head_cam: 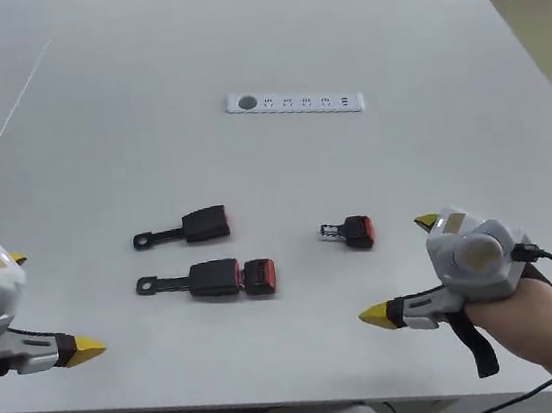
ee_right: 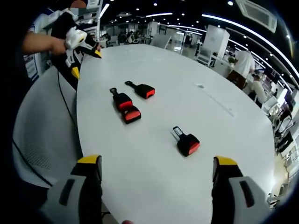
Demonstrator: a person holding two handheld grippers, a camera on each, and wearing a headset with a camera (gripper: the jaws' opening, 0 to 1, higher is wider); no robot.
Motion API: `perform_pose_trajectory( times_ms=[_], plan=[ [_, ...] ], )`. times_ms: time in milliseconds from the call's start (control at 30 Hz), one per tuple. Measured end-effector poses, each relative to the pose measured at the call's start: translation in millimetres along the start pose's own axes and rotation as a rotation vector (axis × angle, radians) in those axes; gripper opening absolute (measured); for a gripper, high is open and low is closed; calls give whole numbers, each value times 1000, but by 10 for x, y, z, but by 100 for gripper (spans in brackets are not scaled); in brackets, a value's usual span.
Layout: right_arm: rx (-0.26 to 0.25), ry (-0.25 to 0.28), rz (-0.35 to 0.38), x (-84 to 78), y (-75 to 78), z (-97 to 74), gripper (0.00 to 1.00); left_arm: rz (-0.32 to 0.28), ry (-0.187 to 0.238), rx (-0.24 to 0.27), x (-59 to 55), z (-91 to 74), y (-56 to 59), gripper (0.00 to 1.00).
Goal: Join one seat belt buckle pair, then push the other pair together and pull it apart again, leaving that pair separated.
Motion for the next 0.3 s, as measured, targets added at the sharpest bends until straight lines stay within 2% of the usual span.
perform_pose_trajectory(
  times_ms=[167, 300],
  plan=[
    [3, 9, 25, -35, -38, -24, 100, -13, 10, -10, 10, -15, 39, 100],
    [-19, 6, 41, -93, 16, -53, 100, -26, 24, -3, 29, -35, 23, 100]
  ],
)
Point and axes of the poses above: the centre of the closed fingertips' face, and the gripper's own axes: z roughly forward along the fingers, y roughly to its right, x roughly out of its top, the point moved 3 cm from there along -z, roughly backward along the fingers, and after that the axes turned 4 degrees about x, right-handed, at the moved point
